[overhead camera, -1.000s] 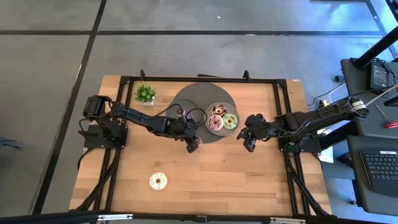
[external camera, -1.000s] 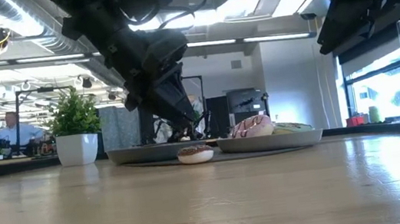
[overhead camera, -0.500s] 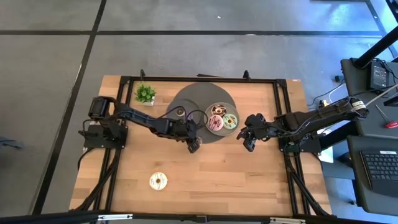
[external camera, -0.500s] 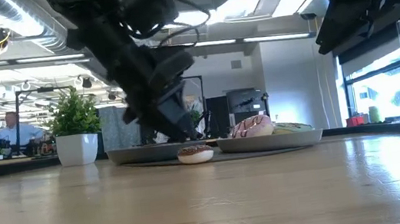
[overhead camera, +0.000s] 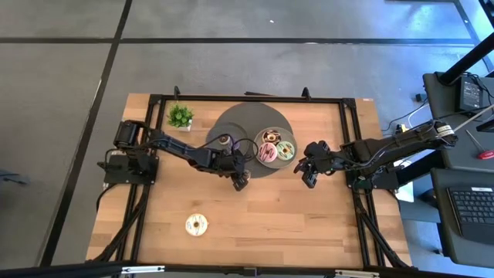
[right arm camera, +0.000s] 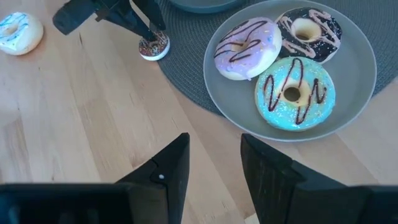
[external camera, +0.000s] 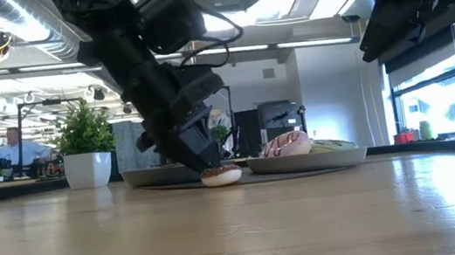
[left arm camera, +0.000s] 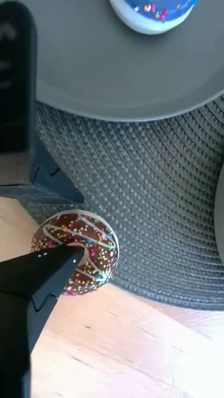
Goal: Pick & Place donuts
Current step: Put the small brown donut on the dark gray plate
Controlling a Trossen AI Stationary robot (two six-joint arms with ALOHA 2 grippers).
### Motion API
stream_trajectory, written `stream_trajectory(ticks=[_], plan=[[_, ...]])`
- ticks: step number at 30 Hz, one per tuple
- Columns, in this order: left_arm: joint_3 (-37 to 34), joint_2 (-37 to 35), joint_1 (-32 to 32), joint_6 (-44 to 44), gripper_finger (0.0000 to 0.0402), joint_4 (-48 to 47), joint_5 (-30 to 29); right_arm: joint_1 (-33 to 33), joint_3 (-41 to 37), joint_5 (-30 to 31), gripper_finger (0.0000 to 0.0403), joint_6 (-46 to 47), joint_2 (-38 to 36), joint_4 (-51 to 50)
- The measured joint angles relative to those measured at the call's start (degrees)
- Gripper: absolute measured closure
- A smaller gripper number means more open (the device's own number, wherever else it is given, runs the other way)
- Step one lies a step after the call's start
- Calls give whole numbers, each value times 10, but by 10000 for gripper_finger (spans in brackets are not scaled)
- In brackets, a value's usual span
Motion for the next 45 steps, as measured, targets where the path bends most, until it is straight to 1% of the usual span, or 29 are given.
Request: stream_trajectory(ticks=[3,6,16,20,23,26,31,34,38,42,45], plan=[[0,0,0,1,297,0,4,0,0,0,257,0,0,0],[0,1,0,1,312,0,21,0,0,0,257,0,0,0],[1,5,0,1,390,4,28,0,0,0,257,-1,0,0],[1,-12,6,1,394,0,38,0,0,0,257,-1,0,0],[1,-41,14,2,395,-15,41,0,0,0,257,-1,0,-1],[1,-86,27,2,396,-69,37,0,0,0,257,-1,0,-6],[1,-171,54,1,397,-201,-25,0,0,0,257,-8,0,-13],[-4,-206,77,-9,397,-245,-39,0,0,0,257,-13,0,-12],[-37,-219,107,-41,397,-221,-25,0,0,0,257,-16,0,-13],[-81,-205,128,-66,397,-151,3,0,0,0,257,-16,0,-13],[-101,-192,138,-87,397,-109,13,0,0,0,257,-16,0,-13]])
